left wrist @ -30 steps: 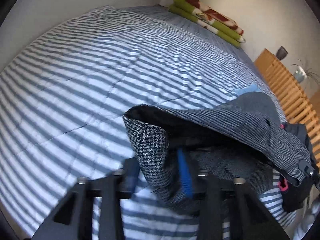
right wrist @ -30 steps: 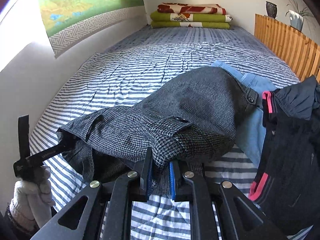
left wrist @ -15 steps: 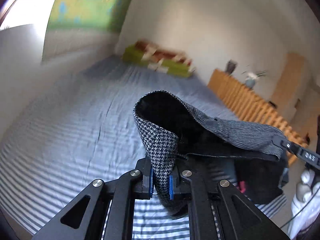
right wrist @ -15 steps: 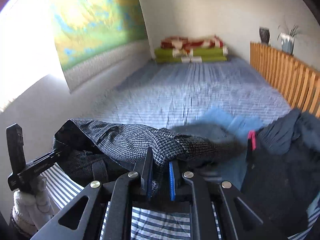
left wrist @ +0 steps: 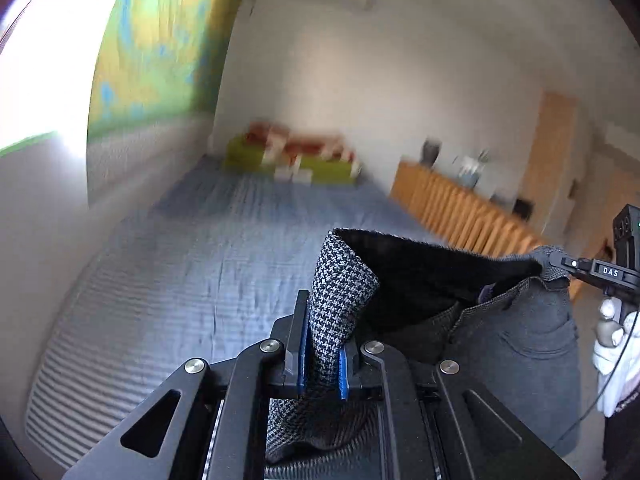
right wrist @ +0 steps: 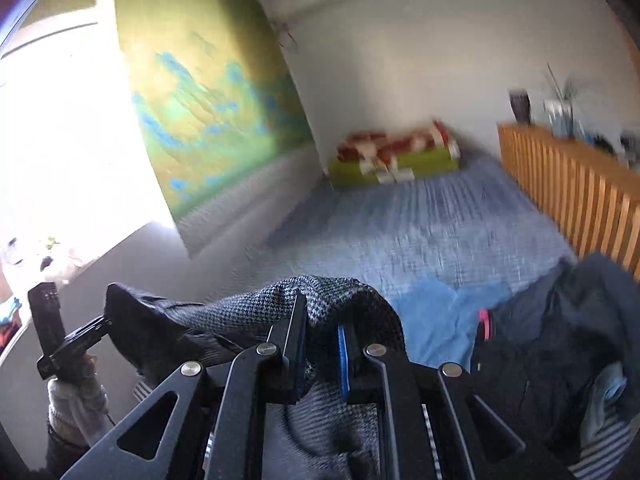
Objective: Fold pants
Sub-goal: 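Raise the shorts with both grippers and shake them open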
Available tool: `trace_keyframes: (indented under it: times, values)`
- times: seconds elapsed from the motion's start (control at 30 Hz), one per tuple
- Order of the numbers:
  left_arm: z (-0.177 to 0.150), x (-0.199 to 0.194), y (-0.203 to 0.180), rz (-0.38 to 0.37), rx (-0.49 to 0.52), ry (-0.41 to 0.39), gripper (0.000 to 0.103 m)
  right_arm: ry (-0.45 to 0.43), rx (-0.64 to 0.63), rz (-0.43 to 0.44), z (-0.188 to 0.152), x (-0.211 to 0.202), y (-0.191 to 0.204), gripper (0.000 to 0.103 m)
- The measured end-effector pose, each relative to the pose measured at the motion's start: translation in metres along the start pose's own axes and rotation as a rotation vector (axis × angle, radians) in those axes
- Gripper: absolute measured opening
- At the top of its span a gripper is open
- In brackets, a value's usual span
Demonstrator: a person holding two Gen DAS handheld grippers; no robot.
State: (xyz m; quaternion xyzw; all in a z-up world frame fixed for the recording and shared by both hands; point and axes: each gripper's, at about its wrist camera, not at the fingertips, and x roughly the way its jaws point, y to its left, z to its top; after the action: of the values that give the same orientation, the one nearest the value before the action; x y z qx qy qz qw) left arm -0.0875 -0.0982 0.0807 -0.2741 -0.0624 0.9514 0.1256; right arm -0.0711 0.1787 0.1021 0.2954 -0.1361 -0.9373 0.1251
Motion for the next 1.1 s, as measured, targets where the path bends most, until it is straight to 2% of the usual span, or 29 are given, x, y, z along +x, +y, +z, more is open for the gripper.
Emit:
trace_keyframes:
  times: [0.03,0.07,0.1,0.17,0.23,0.27,0.33,0.4,0.5,0.57,0.63,0.7,0.8,0.9,1.07,1.1]
  values:
    - [-0.006,0.031,0.007,0.028,-0.004,0.061,0.02,0.056,0.007,-0.037,-0.003,0.031,-0.009,0.011]
    - [-0.013,0.063,0.013,0.082,0.009,0.119,0.035,0.126,-0.002,-0.091,-0.008,0.071,-0.02,0.011]
    - [-0.022,0.096,0.021,0.169,0.021,0.17,0.041,0.186,-0.013,-0.135,-0.014,0.102,-0.031,0.011]
    - [-0.042,0.146,0.036,0.22,0.034,0.272,0.041,0.372,0.005,-0.247,-0.037,0.179,-0.065,0.015]
    - [-0.062,0.17,0.053,0.232,-0.009,0.325,0.041,0.5,0.046,-0.307,-0.06,0.217,-0.09,0.016]
    - [-0.072,0.175,0.057,0.215,-0.015,0.336,0.042,0.524,0.046,-0.313,-0.072,0.225,-0.098,0.016]
    - [-0.086,0.178,0.065,0.186,-0.017,0.362,0.046,0.516,0.039,-0.306,-0.086,0.227,-0.107,0.018]
    - [-0.1,0.19,0.084,0.188,-0.014,0.386,0.049,0.5,0.078,-0.261,-0.09,0.22,-0.117,0.023]
    - [-0.11,0.197,0.089,0.172,-0.027,0.407,0.049,0.423,0.146,-0.183,-0.087,0.2,-0.137,0.025]
    - [-0.117,0.215,0.096,0.158,-0.033,0.424,0.051,0.381,0.044,-0.236,-0.084,0.197,-0.135,0.027]
    - [-0.119,0.245,0.091,0.145,-0.04,0.445,0.051,0.377,-0.103,-0.291,-0.087,0.206,-0.126,0.038]
    - [-0.123,0.262,0.089,0.13,-0.053,0.455,0.051,0.374,-0.188,-0.298,-0.092,0.217,-0.118,0.042]
    - [-0.129,0.287,0.083,0.117,-0.058,0.469,0.053,0.426,-0.235,-0.278,-0.096,0.243,-0.105,0.046]
    - [-0.13,0.292,0.08,0.114,-0.048,0.476,0.056,0.476,-0.337,-0.342,-0.104,0.28,-0.087,0.059]
    - [-0.123,0.293,0.083,0.106,-0.054,0.469,0.069,0.557,-0.525,-0.429,-0.126,0.324,-0.07,0.059]
    - [-0.121,0.293,0.084,0.104,-0.052,0.469,0.07,0.576,-0.557,-0.433,-0.13,0.329,-0.07,0.046]
